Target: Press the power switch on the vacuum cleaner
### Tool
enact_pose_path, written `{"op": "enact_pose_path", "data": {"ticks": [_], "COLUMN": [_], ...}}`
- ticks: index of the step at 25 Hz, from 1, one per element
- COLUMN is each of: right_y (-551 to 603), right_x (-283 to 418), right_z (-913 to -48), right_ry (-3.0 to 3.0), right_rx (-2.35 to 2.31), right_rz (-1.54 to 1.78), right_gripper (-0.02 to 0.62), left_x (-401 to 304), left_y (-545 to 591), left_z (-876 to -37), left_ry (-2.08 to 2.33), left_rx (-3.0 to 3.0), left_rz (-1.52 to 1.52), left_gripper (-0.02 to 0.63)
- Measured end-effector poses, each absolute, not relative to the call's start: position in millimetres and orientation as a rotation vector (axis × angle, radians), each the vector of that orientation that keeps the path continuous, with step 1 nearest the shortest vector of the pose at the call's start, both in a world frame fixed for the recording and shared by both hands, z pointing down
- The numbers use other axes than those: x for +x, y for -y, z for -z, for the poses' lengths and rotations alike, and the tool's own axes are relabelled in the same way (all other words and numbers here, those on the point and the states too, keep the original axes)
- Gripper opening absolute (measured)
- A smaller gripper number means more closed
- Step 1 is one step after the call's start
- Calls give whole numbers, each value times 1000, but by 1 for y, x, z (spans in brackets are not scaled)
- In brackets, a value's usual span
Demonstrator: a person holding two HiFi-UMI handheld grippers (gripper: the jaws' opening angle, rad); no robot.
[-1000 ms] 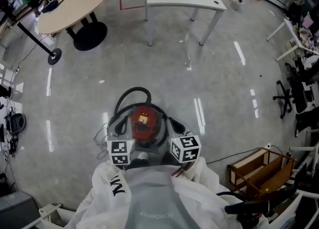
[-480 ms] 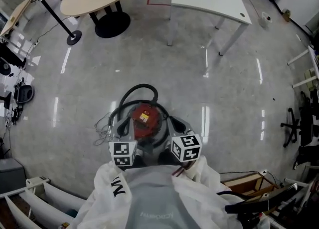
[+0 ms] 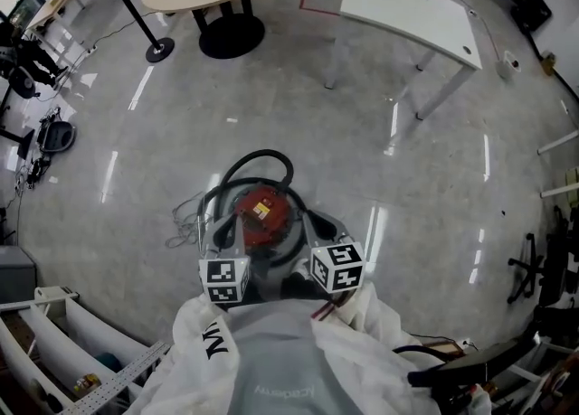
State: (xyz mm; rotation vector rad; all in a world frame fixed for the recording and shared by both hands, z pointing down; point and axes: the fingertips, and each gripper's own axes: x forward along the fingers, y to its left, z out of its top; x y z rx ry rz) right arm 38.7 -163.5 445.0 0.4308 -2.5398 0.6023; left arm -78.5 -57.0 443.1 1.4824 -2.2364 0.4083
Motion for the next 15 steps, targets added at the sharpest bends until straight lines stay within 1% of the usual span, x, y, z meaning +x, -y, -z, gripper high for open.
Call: {"op": "enact_pose_path", "data": {"ticks": [15], "right_y": [153], "right_x": [42], "right_z": [-461], "right_ry": [2503], "right_rx": [428], "right_rz": [-569], "right_gripper": [0], "left_x": [-76], "left_y": [53], "left_z": [-463], "left_ry": [2224], "left_rx": [1484], "left_rz": [-376], "left_gripper": [0]}}
